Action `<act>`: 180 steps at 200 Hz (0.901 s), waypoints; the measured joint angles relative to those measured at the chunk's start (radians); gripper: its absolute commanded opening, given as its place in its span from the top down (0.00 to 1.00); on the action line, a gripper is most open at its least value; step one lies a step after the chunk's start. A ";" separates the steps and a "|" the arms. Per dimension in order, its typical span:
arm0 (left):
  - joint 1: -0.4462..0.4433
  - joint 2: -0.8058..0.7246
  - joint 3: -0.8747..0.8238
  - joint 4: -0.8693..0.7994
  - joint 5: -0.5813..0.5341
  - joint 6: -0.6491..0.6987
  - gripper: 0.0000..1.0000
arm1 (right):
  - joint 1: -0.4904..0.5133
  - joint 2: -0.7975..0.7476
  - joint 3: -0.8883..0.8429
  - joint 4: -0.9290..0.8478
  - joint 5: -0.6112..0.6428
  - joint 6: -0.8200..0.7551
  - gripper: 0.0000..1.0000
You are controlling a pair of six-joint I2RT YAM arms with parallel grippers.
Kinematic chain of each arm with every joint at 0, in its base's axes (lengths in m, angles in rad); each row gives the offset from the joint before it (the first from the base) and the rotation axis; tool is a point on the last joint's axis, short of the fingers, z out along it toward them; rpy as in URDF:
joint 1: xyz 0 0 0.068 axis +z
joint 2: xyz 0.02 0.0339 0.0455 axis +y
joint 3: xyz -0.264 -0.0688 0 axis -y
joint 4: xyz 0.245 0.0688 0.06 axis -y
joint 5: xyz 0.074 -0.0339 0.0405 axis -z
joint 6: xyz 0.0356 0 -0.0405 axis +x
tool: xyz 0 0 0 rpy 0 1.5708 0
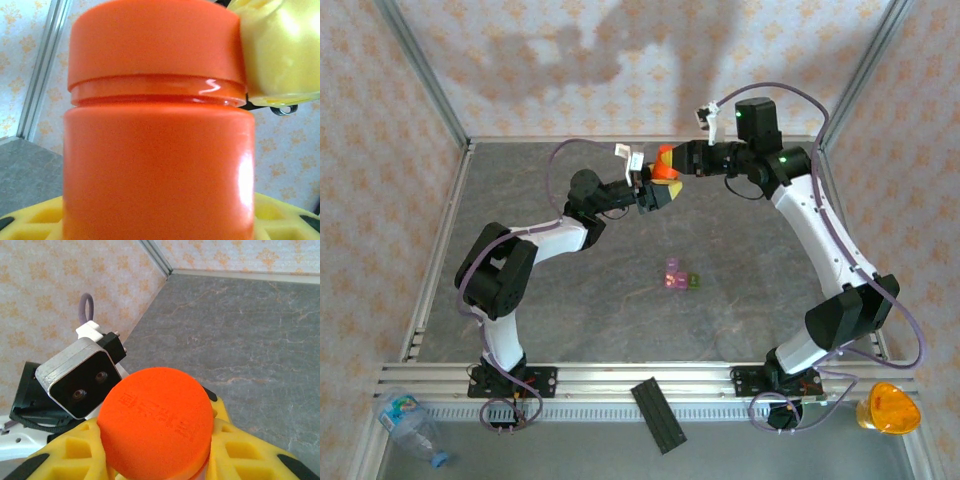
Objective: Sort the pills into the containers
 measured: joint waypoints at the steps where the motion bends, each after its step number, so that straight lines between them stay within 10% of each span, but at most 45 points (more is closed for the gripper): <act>1: 0.000 0.000 -0.001 -0.003 -0.002 0.003 1.00 | 0.000 -0.001 -0.002 0.003 0.000 0.001 0.69; 115: -0.060 -0.083 -0.136 -0.220 -0.506 0.424 1.00 | 0.136 -0.065 -0.291 0.250 0.306 0.243 0.64; 180: -0.091 -0.083 -0.135 -0.219 -0.533 0.469 1.00 | 0.098 -0.094 -0.293 0.221 0.281 0.240 0.51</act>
